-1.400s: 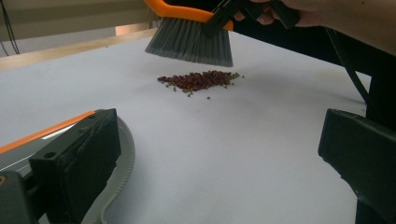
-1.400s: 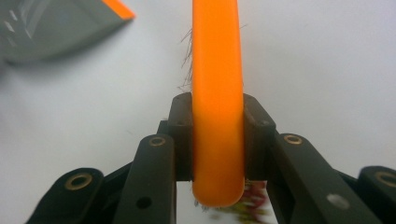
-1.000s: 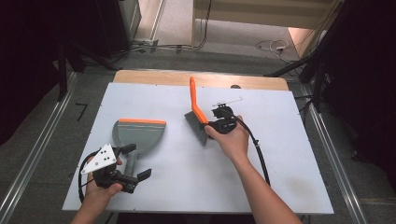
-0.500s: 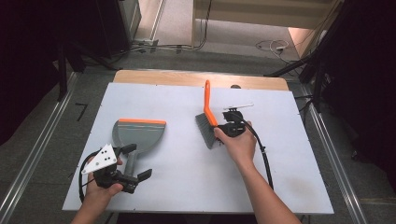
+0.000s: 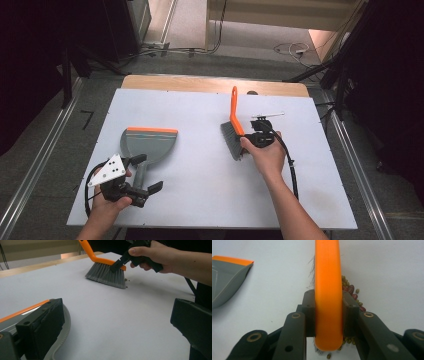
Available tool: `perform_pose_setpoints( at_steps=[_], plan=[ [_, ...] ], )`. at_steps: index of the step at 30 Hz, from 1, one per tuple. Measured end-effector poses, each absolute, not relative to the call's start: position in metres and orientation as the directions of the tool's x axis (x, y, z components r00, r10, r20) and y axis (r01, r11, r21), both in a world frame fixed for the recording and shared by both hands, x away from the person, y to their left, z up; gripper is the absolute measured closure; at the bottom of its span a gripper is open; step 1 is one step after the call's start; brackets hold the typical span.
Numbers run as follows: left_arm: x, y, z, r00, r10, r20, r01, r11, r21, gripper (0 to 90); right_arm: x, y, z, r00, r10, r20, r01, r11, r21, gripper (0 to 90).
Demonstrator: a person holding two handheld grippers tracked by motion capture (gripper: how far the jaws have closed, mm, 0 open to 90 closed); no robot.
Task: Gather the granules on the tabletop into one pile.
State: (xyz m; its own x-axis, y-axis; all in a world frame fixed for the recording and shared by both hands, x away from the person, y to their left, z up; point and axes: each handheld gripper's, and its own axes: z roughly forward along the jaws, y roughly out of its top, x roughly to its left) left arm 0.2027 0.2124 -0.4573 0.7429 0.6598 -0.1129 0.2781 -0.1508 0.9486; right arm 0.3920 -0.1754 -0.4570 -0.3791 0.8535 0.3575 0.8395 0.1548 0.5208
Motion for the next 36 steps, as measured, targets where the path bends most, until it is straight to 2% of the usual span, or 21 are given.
perform_pose_setpoints(
  at_steps=[8, 16, 25, 31, 36],
  plan=[
    [0.203, 0.213, -0.458, 0.743, 0.658, -0.117, 0.278, -0.145, 0.950, 0.0, 0.379, -0.201, -0.435, -0.368, 0.858, 0.359, 0.823, 0.121, 0.556, 68.2],
    [0.204, 0.210, -0.457, 0.747, 0.655, -0.113, 0.277, -0.153, 0.949, 0.0, 0.366, -0.239, -0.431, -0.261, 0.936, 0.236, 0.827, 0.091, 0.554, 68.2],
    [0.205, 0.209, -0.458, 0.749, 0.653, -0.113, 0.278, -0.154, 0.948, 0.0, 0.368, -0.216, -0.443, -0.256, 0.960, 0.112, 0.815, 0.152, 0.559, 68.2],
    [0.204, 0.213, -0.457, 0.745, 0.658, -0.114, 0.278, -0.150, 0.949, 0.0, 0.369, -0.193, -0.444, -0.279, 0.955, 0.102, 0.803, 0.174, 0.570, 68.2],
    [0.203, 0.214, -0.457, 0.745, 0.657, -0.116, 0.276, -0.146, 0.950, 0.0, 0.371, -0.192, -0.439, -0.300, 0.949, 0.095, 0.791, 0.192, 0.580, 68.2]
  ],
)
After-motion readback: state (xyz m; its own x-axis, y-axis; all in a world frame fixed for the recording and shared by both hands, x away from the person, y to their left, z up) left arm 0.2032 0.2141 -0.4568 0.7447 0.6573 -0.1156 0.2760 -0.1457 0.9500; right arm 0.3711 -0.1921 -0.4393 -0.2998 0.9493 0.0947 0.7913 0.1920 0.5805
